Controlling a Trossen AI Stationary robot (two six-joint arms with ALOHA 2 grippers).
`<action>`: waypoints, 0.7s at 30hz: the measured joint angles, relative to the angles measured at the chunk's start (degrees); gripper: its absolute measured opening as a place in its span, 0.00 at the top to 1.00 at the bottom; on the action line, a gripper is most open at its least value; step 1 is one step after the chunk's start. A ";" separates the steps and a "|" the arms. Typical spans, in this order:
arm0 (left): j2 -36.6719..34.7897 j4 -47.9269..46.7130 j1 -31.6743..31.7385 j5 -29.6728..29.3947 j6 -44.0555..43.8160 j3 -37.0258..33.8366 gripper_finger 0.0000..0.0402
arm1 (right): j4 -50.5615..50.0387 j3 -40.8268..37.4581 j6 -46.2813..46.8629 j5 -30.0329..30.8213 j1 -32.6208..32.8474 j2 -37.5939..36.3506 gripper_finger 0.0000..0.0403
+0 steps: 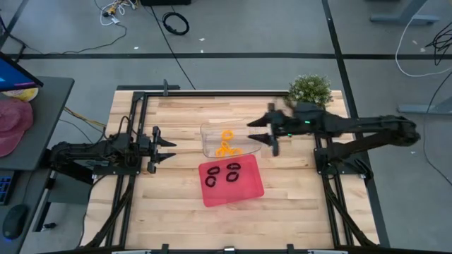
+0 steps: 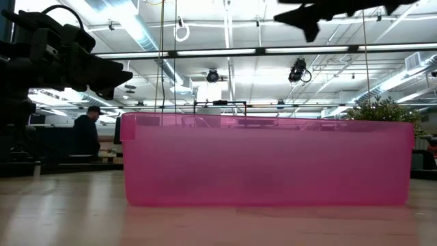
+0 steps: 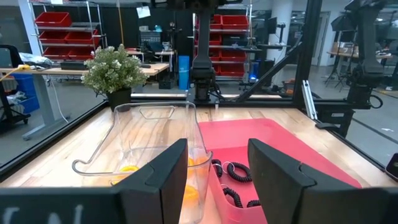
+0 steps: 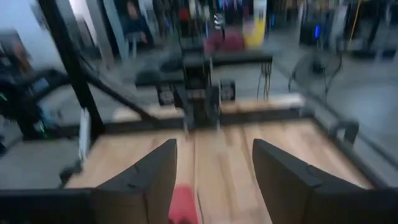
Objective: Sort spring keychains
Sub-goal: Return to Home Position
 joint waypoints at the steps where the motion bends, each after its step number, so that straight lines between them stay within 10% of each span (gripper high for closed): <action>1: -0.02 0.02 0.02 0.00 0.00 -0.01 0.57 | 1.63 -1.98 0.02 -0.05 0.05 -2.43 0.48; 21: -0.01 0.07 0.02 0.00 0.00 -0.02 0.57 | 12.71 -26.97 0.51 3.72 0.06 -40.35 0.48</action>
